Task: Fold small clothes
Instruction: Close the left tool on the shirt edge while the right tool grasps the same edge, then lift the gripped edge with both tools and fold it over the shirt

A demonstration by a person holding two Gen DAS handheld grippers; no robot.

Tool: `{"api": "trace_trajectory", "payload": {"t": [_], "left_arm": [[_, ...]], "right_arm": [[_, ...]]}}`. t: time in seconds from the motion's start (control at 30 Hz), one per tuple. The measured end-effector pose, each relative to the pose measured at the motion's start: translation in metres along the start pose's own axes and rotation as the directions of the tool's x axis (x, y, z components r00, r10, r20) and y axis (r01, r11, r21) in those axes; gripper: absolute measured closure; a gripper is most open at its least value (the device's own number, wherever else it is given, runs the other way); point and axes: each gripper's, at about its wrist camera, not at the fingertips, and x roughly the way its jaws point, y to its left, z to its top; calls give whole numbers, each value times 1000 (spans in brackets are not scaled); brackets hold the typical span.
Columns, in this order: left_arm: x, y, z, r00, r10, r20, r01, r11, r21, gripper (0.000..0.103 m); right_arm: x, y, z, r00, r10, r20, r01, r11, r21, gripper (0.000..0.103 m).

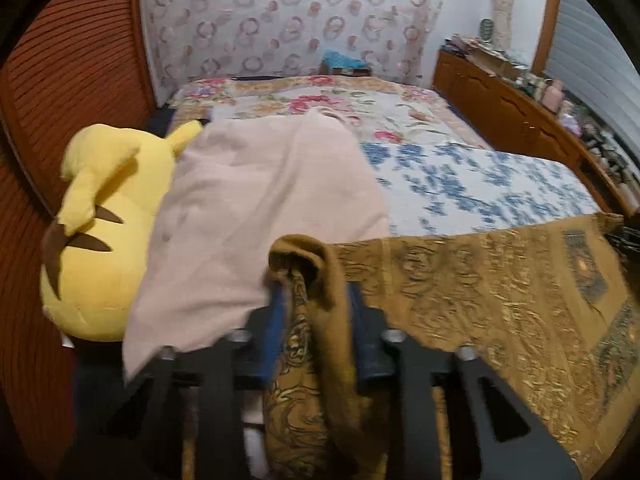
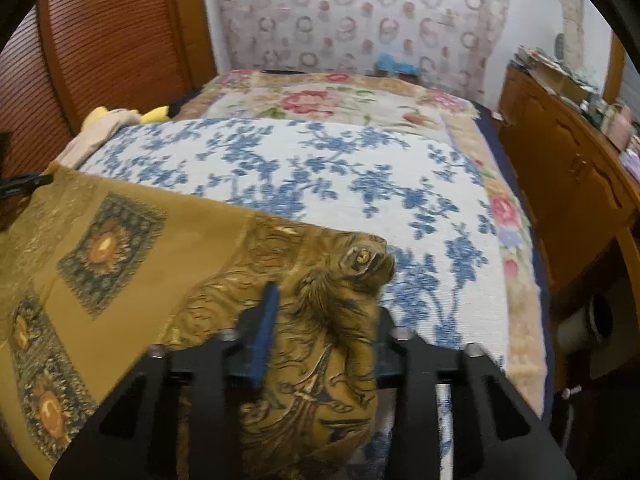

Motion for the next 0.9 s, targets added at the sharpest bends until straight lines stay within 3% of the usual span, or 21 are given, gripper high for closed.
{"api": "trace_trajectory", "payload": {"t": [0.2,0.53,0.73,0.9], "left_arm": [[-13,-8,0,1000,13,28,-13,1000,11,94],[-74,-26,2,984,-35,175,30,999,29,99],[-124,-47,10,959,-78,271,60,996,73,100],[-187,-58,17,916,-117,384,87,992,93,100]], "right_arm": [[-4,5,-1,1000,-19,10,19,1000,-2,96],[-57,25,2,985,-11,173,12,1000,-5,99],[-113,42,5,944,-44,327,49,999,-7,100],[-176,61,9,895,-55,443,73,997,-24,100]]}}
